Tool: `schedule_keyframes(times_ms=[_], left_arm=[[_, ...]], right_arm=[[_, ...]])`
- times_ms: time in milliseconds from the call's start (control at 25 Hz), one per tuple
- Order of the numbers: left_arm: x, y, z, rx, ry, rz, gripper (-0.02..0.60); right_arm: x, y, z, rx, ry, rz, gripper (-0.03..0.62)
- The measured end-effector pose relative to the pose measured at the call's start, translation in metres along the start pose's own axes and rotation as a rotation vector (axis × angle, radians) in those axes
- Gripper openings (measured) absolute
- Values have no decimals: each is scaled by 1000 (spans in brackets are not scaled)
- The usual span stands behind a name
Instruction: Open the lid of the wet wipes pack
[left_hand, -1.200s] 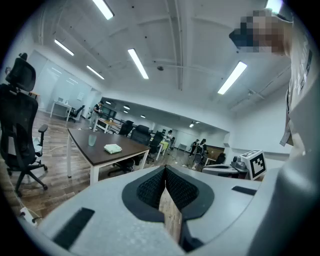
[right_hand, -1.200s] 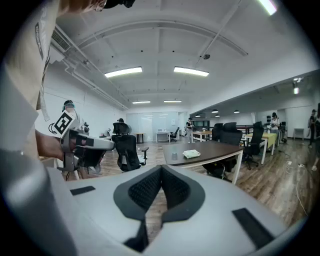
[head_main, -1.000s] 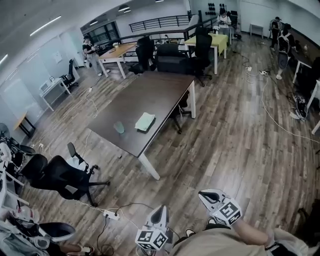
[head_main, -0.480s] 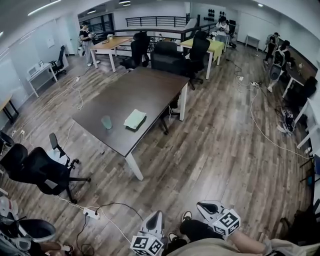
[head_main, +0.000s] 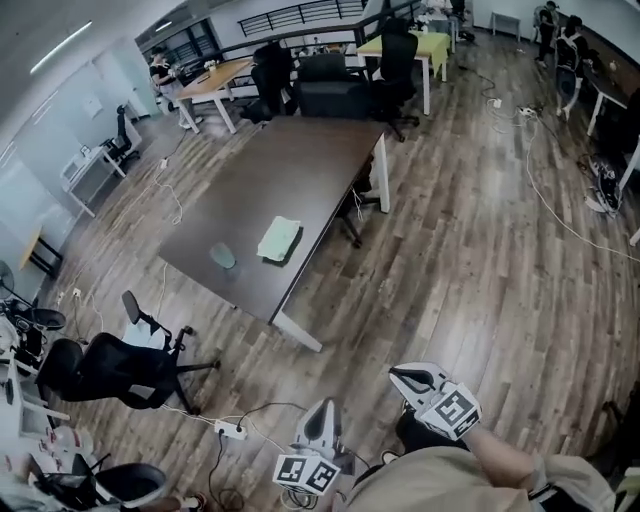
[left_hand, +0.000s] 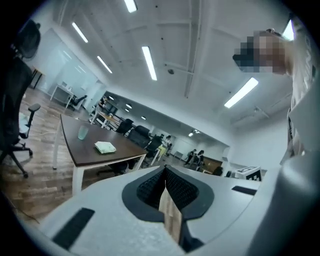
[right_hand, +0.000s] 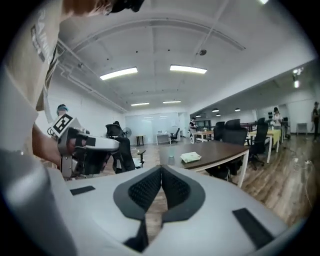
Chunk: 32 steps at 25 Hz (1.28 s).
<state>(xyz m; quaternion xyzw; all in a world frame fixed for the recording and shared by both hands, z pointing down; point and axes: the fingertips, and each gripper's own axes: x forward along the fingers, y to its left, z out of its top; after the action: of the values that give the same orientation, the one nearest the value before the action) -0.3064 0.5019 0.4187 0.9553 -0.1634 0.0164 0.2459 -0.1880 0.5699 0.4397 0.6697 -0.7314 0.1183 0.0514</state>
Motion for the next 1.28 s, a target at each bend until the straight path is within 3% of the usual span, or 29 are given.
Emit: schedule_keyframes(times_ms=[120, 240, 320, 440, 520, 680, 760, 920, 1080, 1280], left_arm=[[41, 11, 22, 75, 18, 60, 9], [74, 13, 49, 87, -9, 83, 9], [89, 17, 57, 100, -18, 94, 9], [107, 30, 44, 143, 8, 126, 9], [120, 39, 33, 159, 58, 131, 9], [154, 61, 36, 187, 72, 100, 9], [175, 74, 45, 252, 58, 58, 9], [196, 108, 89, 356, 20, -8, 9], [215, 137, 128, 373, -21, -36, 9], [226, 168, 110, 301, 107, -55, 9]], right_arm=[[20, -26, -2, 47, -12, 27, 14], [34, -54, -9, 83, 20, 54, 14], [48, -72, -10, 16, 51, 61, 14], [76, -101, -6, -209, 98, 33, 14], [92, -112, 4, -223, 89, 40, 14], [121, -115, 2, -241, 125, 88, 14], [141, -120, -9, -252, 167, 75, 14], [173, -113, 10, -67, 132, 36, 14], [201, -119, 56, -91, 108, 8, 14], [228, -132, 78, -116, 79, -83, 14]])
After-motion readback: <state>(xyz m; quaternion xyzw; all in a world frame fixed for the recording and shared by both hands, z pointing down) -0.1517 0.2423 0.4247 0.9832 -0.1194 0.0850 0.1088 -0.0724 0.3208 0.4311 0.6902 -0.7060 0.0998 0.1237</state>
